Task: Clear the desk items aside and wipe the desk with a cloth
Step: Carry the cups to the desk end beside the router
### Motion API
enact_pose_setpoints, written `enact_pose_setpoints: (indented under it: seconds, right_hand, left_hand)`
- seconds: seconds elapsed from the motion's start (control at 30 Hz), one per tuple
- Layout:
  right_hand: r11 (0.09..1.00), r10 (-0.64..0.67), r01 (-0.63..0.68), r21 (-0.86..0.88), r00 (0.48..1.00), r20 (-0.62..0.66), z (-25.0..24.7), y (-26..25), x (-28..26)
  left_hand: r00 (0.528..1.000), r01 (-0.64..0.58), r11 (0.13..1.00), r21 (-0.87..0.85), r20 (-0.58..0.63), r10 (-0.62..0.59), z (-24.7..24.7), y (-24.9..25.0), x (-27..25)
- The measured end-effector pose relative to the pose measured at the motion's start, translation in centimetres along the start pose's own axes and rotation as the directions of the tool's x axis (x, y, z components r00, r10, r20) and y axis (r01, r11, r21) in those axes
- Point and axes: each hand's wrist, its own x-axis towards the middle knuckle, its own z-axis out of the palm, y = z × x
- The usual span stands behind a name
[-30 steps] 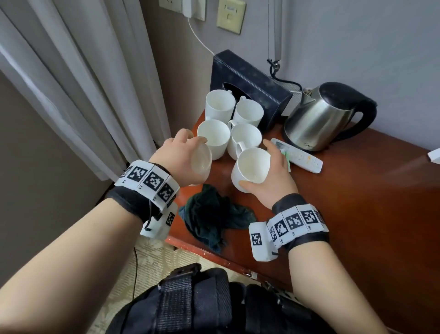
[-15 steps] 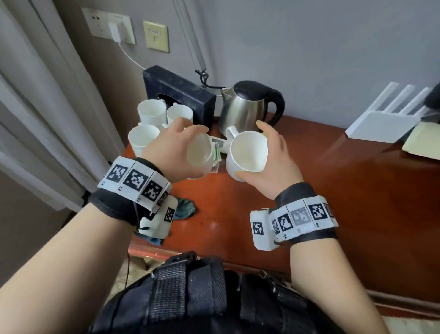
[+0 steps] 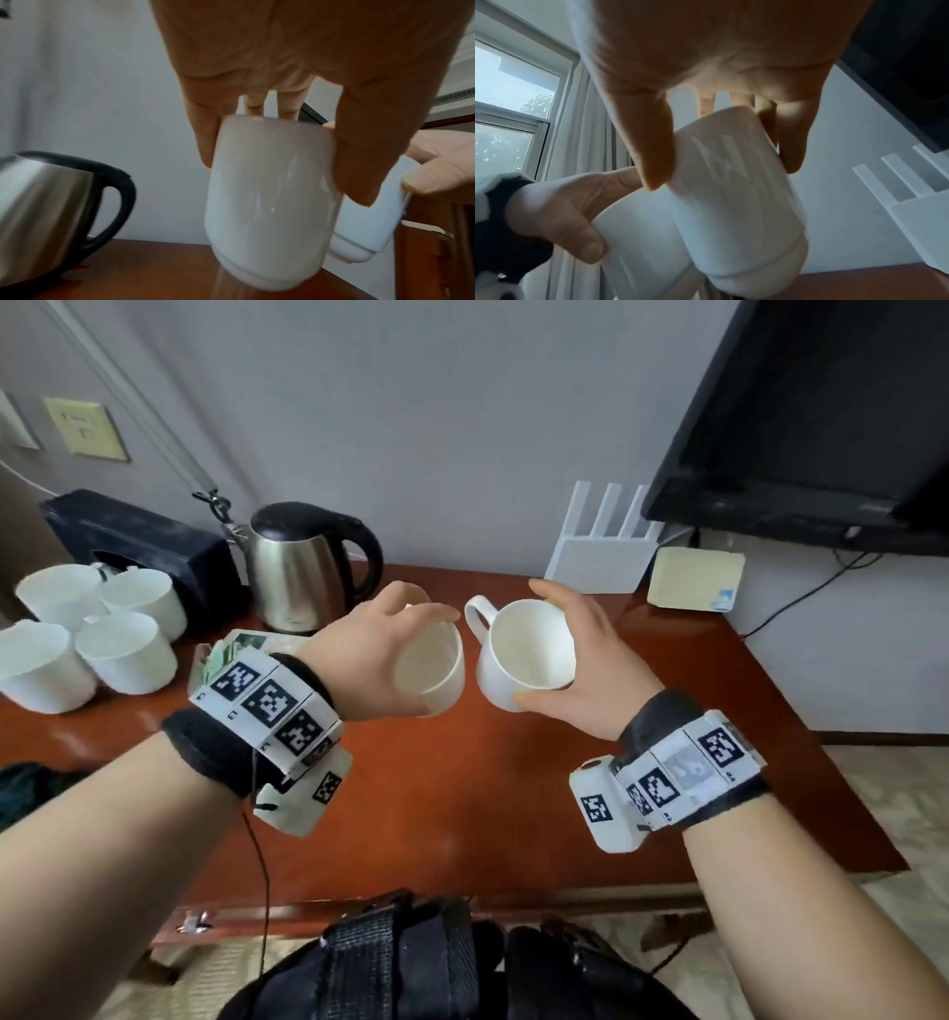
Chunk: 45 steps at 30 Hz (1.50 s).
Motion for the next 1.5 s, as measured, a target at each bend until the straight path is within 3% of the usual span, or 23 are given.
enact_pose_setpoints:
  seconds: [0.4, 0.83, 1.0, 1.17, 1.37, 1.5]
  right_hand:
    - [0.993, 0.108, -0.109, -0.039, 0.993, -0.044, -7.9, 8.6, 0.6]
    - [0.944, 0.318, -0.327, -0.033, 0.934, -0.163, -15.1, 20.3, 3.8]
    - [0.93, 0.353, -0.364, -0.047, 0.923, -0.153, -18.2, 28.5, 6.3]
    - [0.924, 0.369, -0.372, -0.092, 0.928, -0.046, -20.6, 37.6, 9.7]
    - [0.924, 0.377, -0.37, -0.093, 0.923, 0.076, -20.8, 46.3, 13.9]
    - [0.934, 0.358, -0.353, -0.059, 0.919, 0.167, -20.1, 50.0, 15.9]
  left_hand:
    - [0.977, -0.168, 0.985, 0.028, 0.135, 0.163, 2.2, 6.3, 9.1]
    - [0.949, -0.226, 0.974, -0.001, 0.225, 0.221, 5.8, 11.8, 22.1]
    - [0.959, -0.155, 0.988, -0.012, 0.239, 0.153, 9.7, 15.4, 28.5]
    - [0.963, -0.016, 1.0, -0.026, 0.268, 0.022, 15.2, 19.7, 35.5]
    - [0.928, 0.162, 0.987, -0.007, 0.341, -0.15, 21.4, 23.4, 42.6]
    - [0.915, 0.208, 0.978, 0.023, 0.347, -0.203, 24.1, 25.1, 46.2]
